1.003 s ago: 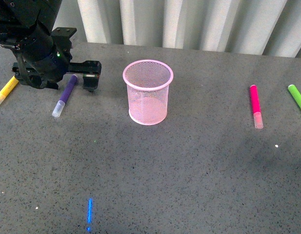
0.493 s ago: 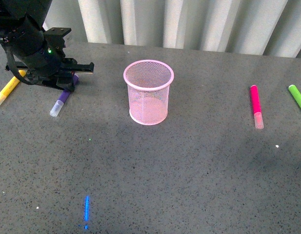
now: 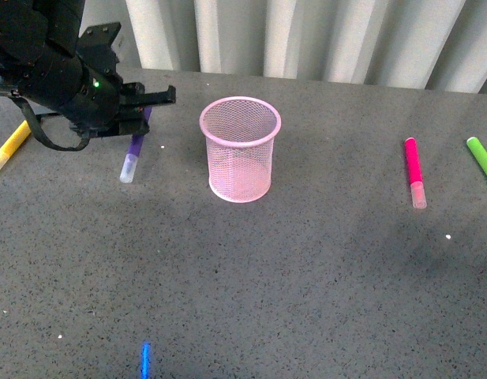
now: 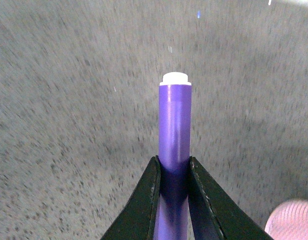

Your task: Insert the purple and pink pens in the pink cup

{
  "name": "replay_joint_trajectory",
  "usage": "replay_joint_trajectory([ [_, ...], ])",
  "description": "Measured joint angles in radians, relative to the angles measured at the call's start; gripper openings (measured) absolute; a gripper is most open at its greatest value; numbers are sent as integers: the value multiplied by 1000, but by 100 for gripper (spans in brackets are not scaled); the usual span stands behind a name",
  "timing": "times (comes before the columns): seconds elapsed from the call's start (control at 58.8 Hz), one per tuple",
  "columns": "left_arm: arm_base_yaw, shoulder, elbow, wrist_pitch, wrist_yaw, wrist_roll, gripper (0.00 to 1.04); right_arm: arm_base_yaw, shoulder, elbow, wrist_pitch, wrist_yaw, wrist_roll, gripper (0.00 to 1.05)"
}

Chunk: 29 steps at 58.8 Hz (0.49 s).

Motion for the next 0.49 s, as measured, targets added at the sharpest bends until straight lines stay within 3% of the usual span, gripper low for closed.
replay_joint_trajectory([
  [0.153, -8, -82, -94, 244, -148, -21, 12, 0, 0, 0, 0, 0, 0, 98],
  [0.306, -36, -186, -205, 501, -232, -56, 12, 0, 0, 0, 0, 0, 0, 98],
  [0.493, -190, -245, -335, 851, -248, -117, 12, 0, 0, 0, 0, 0, 0, 98],
])
